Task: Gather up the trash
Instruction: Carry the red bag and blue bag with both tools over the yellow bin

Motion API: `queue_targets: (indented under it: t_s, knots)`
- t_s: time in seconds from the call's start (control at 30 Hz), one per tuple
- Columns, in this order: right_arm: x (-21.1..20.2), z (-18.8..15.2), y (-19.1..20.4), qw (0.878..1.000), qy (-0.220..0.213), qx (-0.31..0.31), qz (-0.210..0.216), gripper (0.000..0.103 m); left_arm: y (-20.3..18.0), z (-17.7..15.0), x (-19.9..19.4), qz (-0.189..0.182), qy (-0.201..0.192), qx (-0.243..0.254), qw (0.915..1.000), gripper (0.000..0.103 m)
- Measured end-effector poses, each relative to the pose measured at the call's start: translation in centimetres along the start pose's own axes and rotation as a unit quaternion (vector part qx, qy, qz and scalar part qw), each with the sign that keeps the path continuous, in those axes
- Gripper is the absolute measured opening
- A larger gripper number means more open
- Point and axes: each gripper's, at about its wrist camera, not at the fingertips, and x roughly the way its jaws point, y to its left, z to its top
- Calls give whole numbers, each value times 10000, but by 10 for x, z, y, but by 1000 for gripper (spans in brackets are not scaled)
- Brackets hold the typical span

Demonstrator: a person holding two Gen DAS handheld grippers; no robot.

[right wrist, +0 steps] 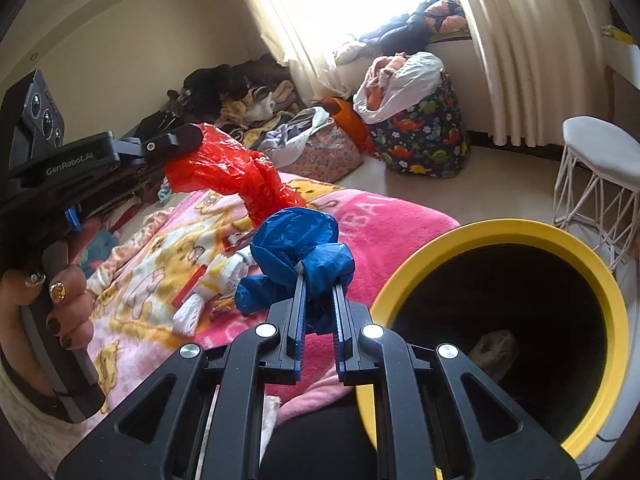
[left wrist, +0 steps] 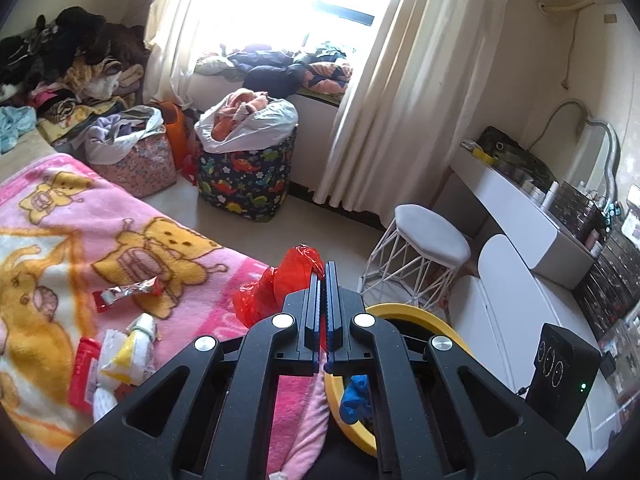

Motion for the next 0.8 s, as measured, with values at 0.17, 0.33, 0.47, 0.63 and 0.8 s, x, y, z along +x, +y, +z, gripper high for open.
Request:
queue_targets:
  t_s: [0.17,0.33,0.47,0.63,0.8]
  knots:
    - [-8,1,-7,9999,-103,29,-124,11,-11,-2,2,-69,18,78,9999,0]
    - [-17,2,-15,9994,-208,140,-233,11,-20,-5,6,-155,66,166,9997,0]
    - [-22,2,-23,9989,-259,235,-306,11,-27,-7,10,-212,114,219,9995,0]
    - [-28,-1,-35,9981,-298,367,-398,11,-37,-10,15,-313,169,285,9990,0]
    - [-35,-3,-48,9966,-358,537,-507,11,-49,-14,20,-410,239,376,9982,0]
